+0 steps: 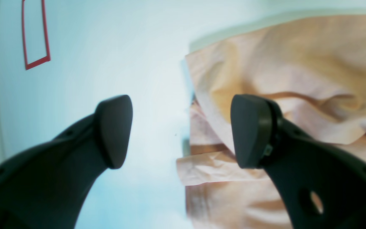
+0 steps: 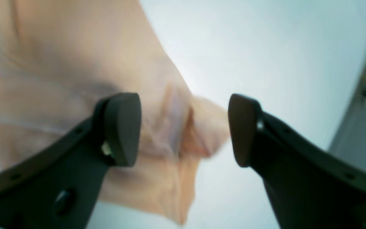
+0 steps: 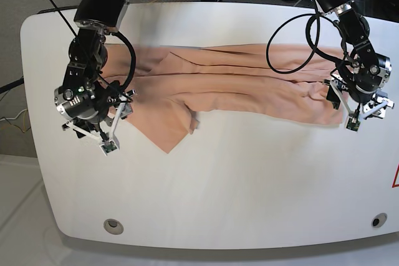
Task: Fold the T-shirt properly
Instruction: 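Move the right gripper to the shirt's loose flap and grasp it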
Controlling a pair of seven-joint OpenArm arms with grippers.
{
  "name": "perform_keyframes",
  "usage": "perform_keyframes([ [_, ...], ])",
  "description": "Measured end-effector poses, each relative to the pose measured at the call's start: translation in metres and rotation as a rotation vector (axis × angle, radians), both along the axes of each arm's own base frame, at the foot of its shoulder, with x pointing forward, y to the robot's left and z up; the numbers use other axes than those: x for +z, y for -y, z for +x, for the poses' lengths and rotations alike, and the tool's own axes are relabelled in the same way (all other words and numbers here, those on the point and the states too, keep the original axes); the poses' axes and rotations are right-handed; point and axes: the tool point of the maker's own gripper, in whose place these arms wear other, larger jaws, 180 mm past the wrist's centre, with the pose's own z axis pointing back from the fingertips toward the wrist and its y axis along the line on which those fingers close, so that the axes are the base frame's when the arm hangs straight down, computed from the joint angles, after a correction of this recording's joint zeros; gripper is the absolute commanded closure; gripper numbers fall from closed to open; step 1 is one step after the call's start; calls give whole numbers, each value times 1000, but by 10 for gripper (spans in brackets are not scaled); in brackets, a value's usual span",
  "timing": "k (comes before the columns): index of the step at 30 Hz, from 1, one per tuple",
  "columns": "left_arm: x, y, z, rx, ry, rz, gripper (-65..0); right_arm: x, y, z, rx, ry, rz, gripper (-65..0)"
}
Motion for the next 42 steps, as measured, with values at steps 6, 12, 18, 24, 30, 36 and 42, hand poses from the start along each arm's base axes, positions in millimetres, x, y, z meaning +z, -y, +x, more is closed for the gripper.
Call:
perform_keyframes([
  [6, 4, -9, -1, 9, 1, 19, -432, -7, -10, 17, 2, -7, 49, -396],
  [12, 7, -24, -6, 39, 2, 33, -432, -14, -38, 35, 45, 8, 126, -396],
  [18, 8, -28, -9, 54, 3, 34, -432, -26, -65, 48, 102, 4, 180, -396],
  [24, 7, -33, -13, 53, -9, 50, -432, -44, -81, 53, 114, -9, 248, -396],
  [30, 5, -35, -17, 57, -18, 52, -432, -61, -91, 57, 118, -13, 304, -396],
  [36, 2, -35, -20, 58, -27, 51, -432, -75, -95, 61, 114, 6, 357, -396],
  [42, 2, -36, -21, 61, -27, 51, -432, -74, -93, 68, 111, 44, 377, -396],
])
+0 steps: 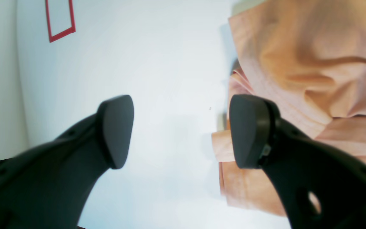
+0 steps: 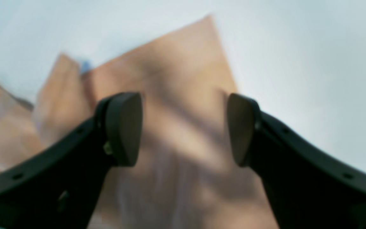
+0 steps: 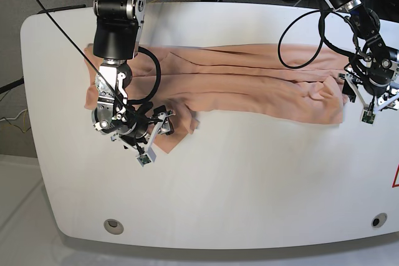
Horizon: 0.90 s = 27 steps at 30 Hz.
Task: Fold the T-shirt properly
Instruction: 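Move the right gripper to the shirt's loose flap and grasp it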
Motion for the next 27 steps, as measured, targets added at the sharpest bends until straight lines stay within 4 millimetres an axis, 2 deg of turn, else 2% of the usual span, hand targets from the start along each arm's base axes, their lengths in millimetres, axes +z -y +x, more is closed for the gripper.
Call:
perform_keyframes([
  [7, -6, 0, -7, 0, -21, 1, -432, 0, 6, 10, -11, 16, 12, -396],
  [13, -5, 1, -5, -4, -14, 0, -432, -5, 9, 15, -17, 7, 26, -396],
  [27, -5, 1, -6, -4, -18, 0, -432, -18, 3, 18, -39, 31, 104, -396],
])
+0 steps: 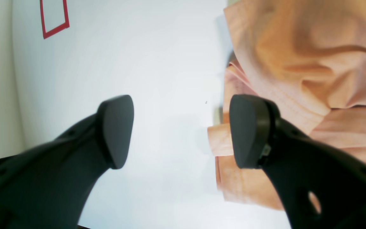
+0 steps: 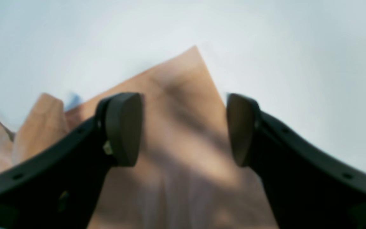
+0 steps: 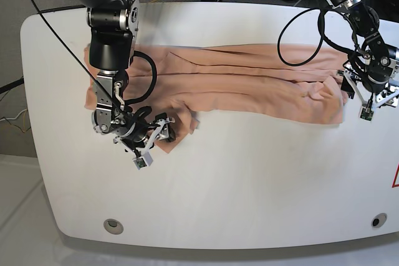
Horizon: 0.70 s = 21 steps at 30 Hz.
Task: Fold the T-shirt properly
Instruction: 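Move the right gripper to the shirt's loose flap and grasp it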
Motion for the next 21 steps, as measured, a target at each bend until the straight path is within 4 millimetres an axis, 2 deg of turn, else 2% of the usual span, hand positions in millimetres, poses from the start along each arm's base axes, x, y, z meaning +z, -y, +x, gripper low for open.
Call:
perform_keyframes([
  [14, 0, 0, 0, 0, 0, -1, -432, -8, -9, -11, 43, 13, -10, -394],
  [21, 0, 0, 0, 0, 0, -1, -432, -9, -12, -25, 42, 37, 1, -389],
])
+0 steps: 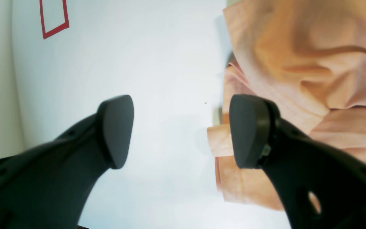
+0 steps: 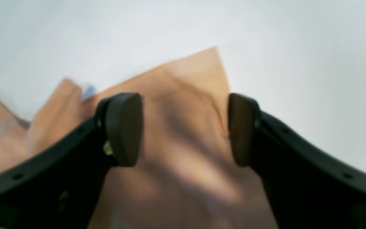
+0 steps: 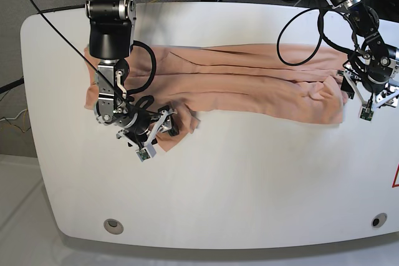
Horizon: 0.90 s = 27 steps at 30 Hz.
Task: Fold the T-shirt properly
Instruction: 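Move the right gripper to the shirt's loose flap and grasp it, then pull the grasped flap with the right gripper back over the strip end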
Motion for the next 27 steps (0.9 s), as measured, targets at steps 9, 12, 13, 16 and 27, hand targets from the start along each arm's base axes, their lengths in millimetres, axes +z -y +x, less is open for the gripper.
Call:
perform_keyframes([
  [9, 0, 0, 0, 0, 0, 0, -432, -2, -1, -7, 3, -16, -5, 0],
  [12, 0, 0, 0, 0, 0, 0, -432, -2, 0, -7, -1, -17, -3, -11],
  [13, 0, 0, 0, 0, 0, 0, -432, -2, 0, -7, -1, -18, -4, -8],
  [16, 0, 1, 0, 0, 0, -2, -432, -2, 0, -8, 0, -19, -5, 0],
  [27, 0, 1, 0, 0, 1, -3, -432, 4, -5, -18, 35, -50, -80, 0],
])
